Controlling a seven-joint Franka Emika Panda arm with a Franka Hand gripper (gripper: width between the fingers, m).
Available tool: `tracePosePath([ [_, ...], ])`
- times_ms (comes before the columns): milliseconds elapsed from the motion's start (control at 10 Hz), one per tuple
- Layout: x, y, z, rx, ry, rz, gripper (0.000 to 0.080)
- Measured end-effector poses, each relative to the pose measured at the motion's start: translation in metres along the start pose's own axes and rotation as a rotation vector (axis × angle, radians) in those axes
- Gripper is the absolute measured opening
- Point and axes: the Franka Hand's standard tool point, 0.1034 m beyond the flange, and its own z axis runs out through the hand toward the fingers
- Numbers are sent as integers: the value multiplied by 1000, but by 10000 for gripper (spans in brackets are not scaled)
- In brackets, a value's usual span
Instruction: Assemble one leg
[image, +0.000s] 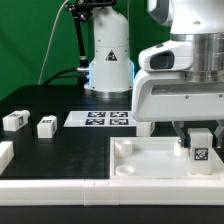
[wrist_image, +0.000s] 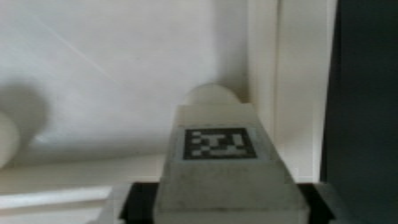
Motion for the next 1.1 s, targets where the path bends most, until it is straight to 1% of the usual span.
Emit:
tracePosePath([
  [200, 0, 3, 0, -8, 3, 193, 291],
  [400, 3, 11, -1, -31, 17, 377, 293],
  [500, 4, 15, -1, -45, 26, 422, 300],
  [700, 5, 21, -1, -59, 32, 478, 303],
  [800, 5, 21, -1, -59, 32, 452, 378],
  [900, 5, 21, -1, -58, 30, 434, 378],
  [1000, 5, 21, -1, -58, 29, 416, 513],
  [1100, 5, 21, -1, -59, 28, 369, 624],
])
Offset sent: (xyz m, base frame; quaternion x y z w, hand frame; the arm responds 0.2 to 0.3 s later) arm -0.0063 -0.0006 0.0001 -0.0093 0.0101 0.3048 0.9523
